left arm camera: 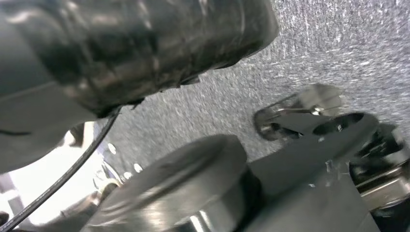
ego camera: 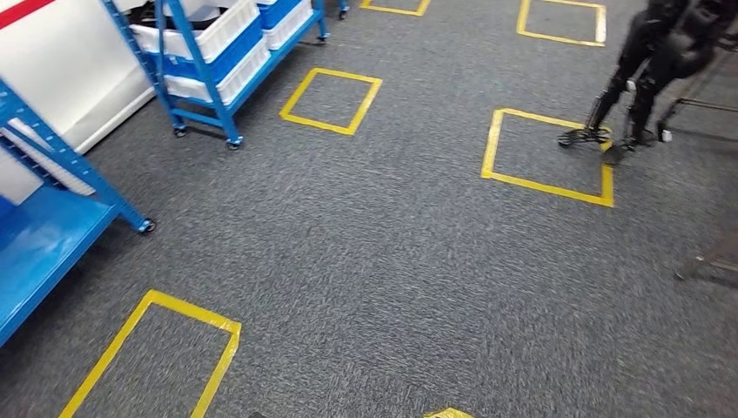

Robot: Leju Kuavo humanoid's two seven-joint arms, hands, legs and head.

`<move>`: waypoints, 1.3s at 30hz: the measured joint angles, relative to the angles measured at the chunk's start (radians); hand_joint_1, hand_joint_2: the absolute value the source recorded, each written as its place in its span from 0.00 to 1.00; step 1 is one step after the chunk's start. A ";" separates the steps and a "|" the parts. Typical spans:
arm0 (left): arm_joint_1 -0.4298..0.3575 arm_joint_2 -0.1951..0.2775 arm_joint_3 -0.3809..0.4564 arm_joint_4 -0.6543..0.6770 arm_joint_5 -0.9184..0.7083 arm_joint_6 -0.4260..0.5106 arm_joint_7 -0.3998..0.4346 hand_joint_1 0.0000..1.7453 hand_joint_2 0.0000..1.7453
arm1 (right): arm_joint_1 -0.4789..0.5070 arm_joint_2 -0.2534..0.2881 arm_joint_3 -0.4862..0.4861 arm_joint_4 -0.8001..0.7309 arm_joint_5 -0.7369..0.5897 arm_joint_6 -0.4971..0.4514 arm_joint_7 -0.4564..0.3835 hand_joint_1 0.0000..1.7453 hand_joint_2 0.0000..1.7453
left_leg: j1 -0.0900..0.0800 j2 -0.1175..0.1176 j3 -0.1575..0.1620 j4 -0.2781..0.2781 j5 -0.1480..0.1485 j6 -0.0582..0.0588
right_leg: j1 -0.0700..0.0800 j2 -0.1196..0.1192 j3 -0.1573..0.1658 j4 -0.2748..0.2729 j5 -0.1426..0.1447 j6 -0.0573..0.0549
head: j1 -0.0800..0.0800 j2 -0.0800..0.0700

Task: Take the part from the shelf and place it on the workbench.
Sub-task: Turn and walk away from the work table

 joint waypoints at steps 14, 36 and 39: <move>0.004 -0.009 -0.010 0.000 -0.022 0.000 0.022 0.00 0.00 | -0.009 0.006 0.025 -0.002 0.000 -0.004 0.007 0.00 0.00 | -0.011 0.004 0.143 -0.263 0.118 0.054 | 0.003 -0.013 -0.043 0.148 -0.111 0.045 | 0.006 0.000; 0.004 -0.032 -0.026 -0.001 -0.040 0.008 0.020 0.00 0.00 | -0.006 0.006 0.041 -0.001 -0.018 -0.006 0.021 0.00 0.00 | -0.002 0.047 0.078 -0.130 0.077 0.003 | 0.005 -0.072 0.001 -0.006 0.007 0.003 | -0.005 0.000; -0.003 -0.045 -0.026 -0.002 -0.042 0.026 0.027 0.00 0.00 | -0.007 0.006 0.042 -0.001 -0.019 -0.006 0.021 0.00 0.00 | -0.015 0.087 0.139 -0.243 0.104 0.021 | 0.009 -0.100 0.012 -0.006 -0.002 0.019 | -0.004 0.000</move>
